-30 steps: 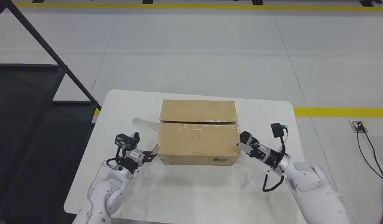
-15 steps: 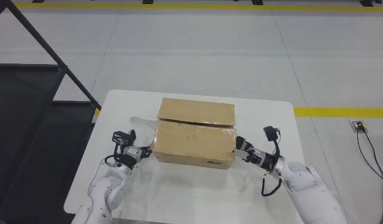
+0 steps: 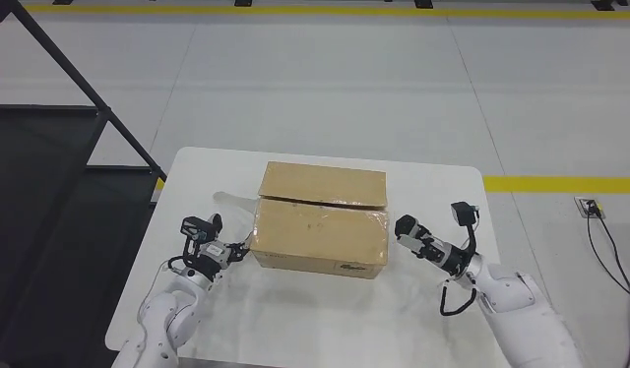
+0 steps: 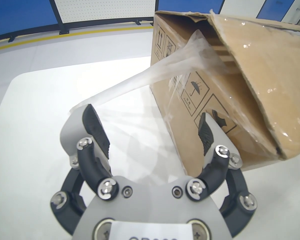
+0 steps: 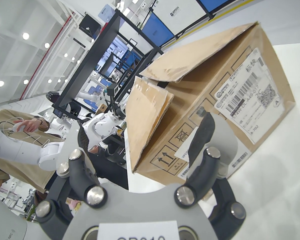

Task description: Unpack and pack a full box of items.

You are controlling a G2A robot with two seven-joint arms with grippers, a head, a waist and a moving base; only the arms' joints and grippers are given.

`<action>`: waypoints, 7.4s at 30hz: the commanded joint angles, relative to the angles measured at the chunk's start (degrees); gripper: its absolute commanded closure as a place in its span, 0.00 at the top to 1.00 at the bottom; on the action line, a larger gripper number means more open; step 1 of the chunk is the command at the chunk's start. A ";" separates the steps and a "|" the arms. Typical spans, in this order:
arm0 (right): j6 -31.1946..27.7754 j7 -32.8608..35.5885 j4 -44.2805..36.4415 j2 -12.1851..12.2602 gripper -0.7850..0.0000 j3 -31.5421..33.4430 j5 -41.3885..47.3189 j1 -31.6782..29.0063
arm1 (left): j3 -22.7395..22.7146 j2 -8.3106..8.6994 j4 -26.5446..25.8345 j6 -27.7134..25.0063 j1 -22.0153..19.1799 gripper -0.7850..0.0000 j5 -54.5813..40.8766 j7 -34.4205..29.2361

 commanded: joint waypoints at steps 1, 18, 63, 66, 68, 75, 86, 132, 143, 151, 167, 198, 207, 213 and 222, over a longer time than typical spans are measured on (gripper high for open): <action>-0.01 0.02 0.02 -0.01 1.00 -0.01 -0.01 0.01 | 0.06 0.06 -0.29 -0.24 0.28 1.00 0.25 0.00; 7.37 1.33 -4.28 0.34 1.00 -0.06 4.40 0.34 | -1.78 0.49 -1.58 0.08 1.53 1.00 -2.03 0.99; -2.49 8.85 -25.28 14.07 1.00 -11.87 12.42 -6.48 | -9.19 2.74 -11.11 -24.86 7.35 1.00 -13.14 -1.80; -2.49 8.85 -25.81 14.96 1.00 -12.43 11.20 -7.09 | -9.51 3.20 -11.54 -28.12 8.11 1.00 -11.51 -3.08; -2.49 8.85 -25.44 15.45 1.00 -12.69 10.15 -7.35 | -9.76 3.48 -11.69 -29.62 8.45 1.00 -10.26 -3.87; -1.44 7.34 -22.84 15.89 1.00 -13.89 11.54 -7.34 | -9.35 3.99 -11.24 -30.33 8.68 1.00 -7.34 -5.11; 13.28 -5.47 -24.59 13.71 1.00 -14.92 18.59 -5.57 | -7.72 4.39 -8.59 -29.92 7.37 1.00 -6.59 -6.04; 33.04 -12.29 -5.23 2.73 1.00 -24.90 38.79 14.03 | -3.85 4.88 -7.05 -26.91 5.64 1.00 -7.00 -5.34; 32.40 -17.27 3.06 -2.10 1.00 -28.04 36.70 23.18 | -4.04 5.32 -5.61 -27.49 4.45 1.00 -7.77 -4.80; 32.68 -26.60 10.00 -6.49 1.00 -33.46 24.64 30.22 | -4.29 5.65 -5.51 -27.70 4.69 1.00 -7.89 -3.84; 32.10 -28.54 11.44 -7.62 1.00 -34.65 21.31 30.81 | -1.67 5.81 -5.80 -27.65 3.81 1.00 -7.88 -4.94; 45.96 -30.40 35.05 -19.98 1.00 -37.37 15.84 41.13 | -0.90 6.71 -7.11 -27.59 5.43 1.00 -6.66 -3.63; 43.70 -25.85 39.20 -21.35 1.00 -36.45 14.54 42.25 | -0.39 7.00 -7.28 -28.82 5.43 1.00 -5.63 -3.13; 38.79 -28.14 39.45 -21.54 1.00 -34.16 15.71 42.00 | -0.92 7.12 -7.56 -27.50 5.82 1.00 -6.31 -1.82; 30.27 -15.57 34.17 -20.14 1.00 -31.73 14.94 39.97 | -3.39 7.32 -10.99 -23.77 8.60 1.00 -8.90 1.98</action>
